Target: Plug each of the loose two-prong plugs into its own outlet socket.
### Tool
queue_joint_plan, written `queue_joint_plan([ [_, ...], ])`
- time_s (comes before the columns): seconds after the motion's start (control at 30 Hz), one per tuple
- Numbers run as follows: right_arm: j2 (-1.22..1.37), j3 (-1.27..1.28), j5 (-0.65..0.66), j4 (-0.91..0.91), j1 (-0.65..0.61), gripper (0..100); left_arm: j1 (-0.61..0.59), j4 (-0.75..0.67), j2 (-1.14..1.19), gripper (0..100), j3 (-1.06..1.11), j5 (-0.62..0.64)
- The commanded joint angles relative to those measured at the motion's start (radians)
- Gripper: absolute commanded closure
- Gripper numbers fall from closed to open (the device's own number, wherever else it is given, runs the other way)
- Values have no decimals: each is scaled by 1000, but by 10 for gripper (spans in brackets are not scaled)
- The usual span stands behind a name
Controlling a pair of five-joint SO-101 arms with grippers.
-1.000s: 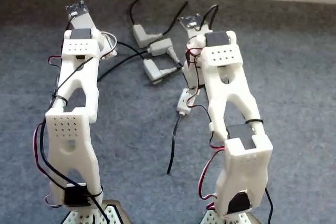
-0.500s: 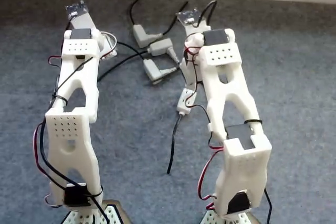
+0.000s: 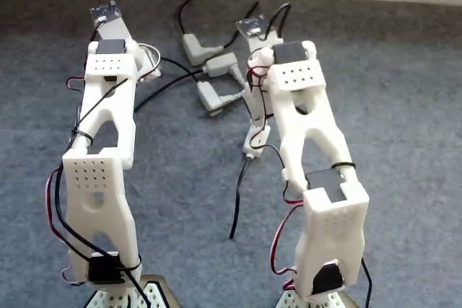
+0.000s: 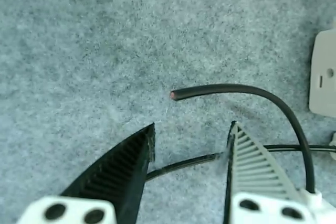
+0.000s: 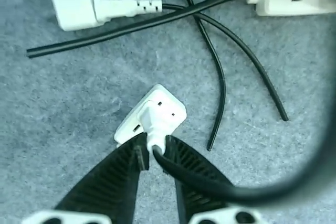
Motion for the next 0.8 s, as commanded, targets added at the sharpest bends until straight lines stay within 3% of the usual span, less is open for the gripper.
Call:
queue_joint_plan([
  [0.0,19,-45,8,-8,-7,988,1,-28,-15,771,-33,8],
  [0.77,-81,-39,9,33,2,988,1,-28,-15,771,-33,8],
])
